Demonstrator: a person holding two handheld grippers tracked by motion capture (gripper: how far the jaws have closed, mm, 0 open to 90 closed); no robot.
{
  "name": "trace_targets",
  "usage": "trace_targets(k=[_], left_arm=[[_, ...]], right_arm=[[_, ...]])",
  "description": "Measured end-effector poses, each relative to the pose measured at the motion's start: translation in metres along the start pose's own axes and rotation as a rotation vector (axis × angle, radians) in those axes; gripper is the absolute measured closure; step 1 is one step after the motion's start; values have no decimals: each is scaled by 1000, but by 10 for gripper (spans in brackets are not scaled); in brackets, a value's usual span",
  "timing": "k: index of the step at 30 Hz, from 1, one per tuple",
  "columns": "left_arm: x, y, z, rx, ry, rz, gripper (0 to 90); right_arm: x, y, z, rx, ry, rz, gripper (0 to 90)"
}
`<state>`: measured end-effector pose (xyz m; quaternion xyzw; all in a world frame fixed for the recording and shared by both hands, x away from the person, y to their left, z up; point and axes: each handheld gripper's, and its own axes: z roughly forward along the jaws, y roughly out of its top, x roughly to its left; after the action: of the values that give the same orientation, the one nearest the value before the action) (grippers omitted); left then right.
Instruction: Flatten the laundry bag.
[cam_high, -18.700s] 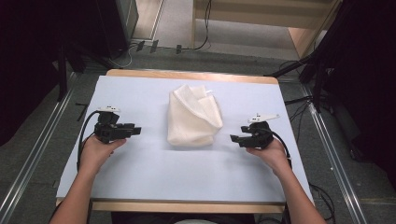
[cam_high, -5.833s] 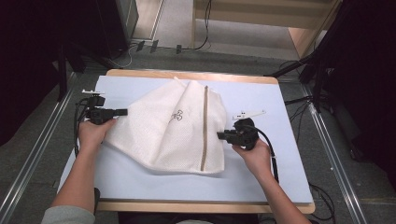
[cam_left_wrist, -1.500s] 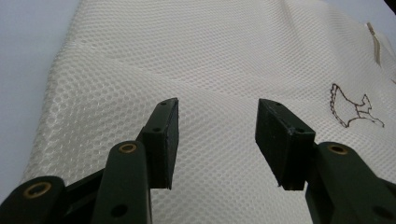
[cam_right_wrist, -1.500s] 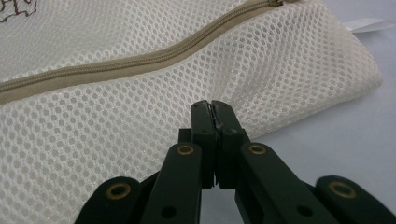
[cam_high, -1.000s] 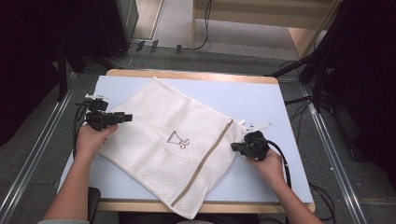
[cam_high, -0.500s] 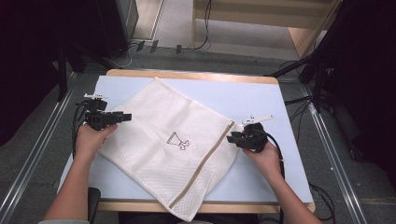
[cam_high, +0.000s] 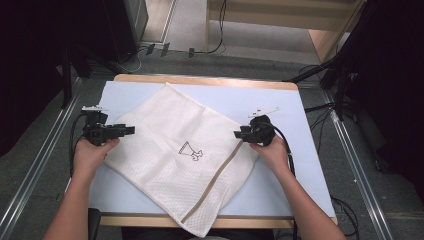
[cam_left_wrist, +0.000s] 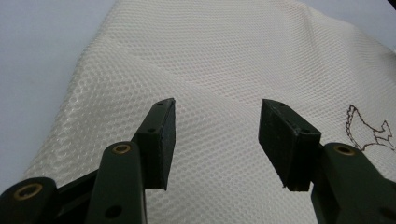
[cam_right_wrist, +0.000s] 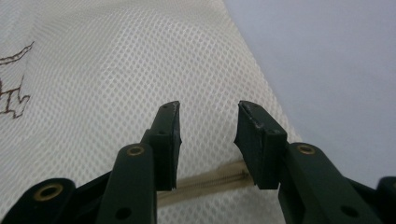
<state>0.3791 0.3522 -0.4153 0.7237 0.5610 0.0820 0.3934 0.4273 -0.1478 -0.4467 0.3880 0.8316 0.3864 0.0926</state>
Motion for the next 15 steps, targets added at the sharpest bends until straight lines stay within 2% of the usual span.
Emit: trace_targets(k=[2,10,15], left_arm=[[0,-2,-3,0,5,-2,473],[3,-10,-11,-5,18,-12,474],[8,-14,-16,-6,26,-26,476]], right_arm=[[-2,4,4,-9,-4,-10,606],[-11,23,21,-1,3,10,598],[-14,33,35,6,4,22,546]])
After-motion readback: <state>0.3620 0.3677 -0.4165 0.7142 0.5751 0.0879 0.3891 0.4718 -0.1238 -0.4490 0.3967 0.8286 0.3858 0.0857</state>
